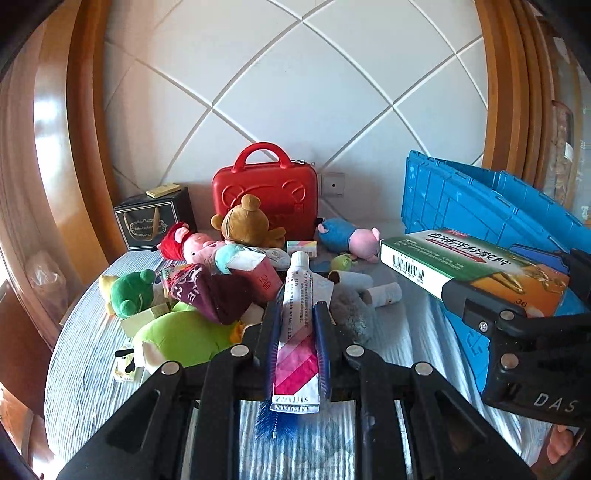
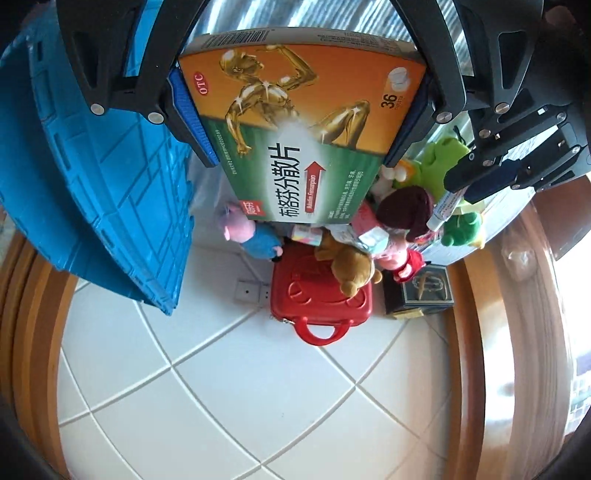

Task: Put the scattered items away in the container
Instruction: 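Lift the tube and the medicine box and carry them over the crate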

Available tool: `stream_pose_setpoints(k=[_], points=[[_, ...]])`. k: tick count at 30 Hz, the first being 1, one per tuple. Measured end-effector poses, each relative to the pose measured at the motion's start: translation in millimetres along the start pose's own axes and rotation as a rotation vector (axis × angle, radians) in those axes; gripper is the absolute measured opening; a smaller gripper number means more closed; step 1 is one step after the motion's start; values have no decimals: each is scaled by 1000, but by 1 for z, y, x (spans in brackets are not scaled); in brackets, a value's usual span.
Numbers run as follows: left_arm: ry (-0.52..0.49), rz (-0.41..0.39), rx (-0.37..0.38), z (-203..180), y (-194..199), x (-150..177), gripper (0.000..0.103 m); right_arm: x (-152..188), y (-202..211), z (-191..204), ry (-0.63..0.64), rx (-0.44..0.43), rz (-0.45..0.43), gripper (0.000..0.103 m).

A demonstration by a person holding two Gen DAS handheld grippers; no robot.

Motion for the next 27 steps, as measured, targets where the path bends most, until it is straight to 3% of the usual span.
stream_pose_setpoints(k=[9,17,22,27], points=[[-45,-76,32,-44,16,-38,18,-38,41,-44,-29,51,-105,87],[-122,-155,113,-166,14,-108,18,-70,63,-161,-54,156,-190,87],[-82,-88,181,-251,-19,-156,18,-82,53,-266,-52,224,-193,87],[4,26,199,-309,-76,-192,18,-92,15,-352,-53,224,-119,87]])
Point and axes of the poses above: each gripper's, at about its wrist camera, not at the fingertips, and y roughly against the way its jaws point, z to its left, x to its underside, the point moved 8 cm from there along -y, roughly the way its jaws point, and after that the axes turned 13 degrees about x, right-handed, at the moved point
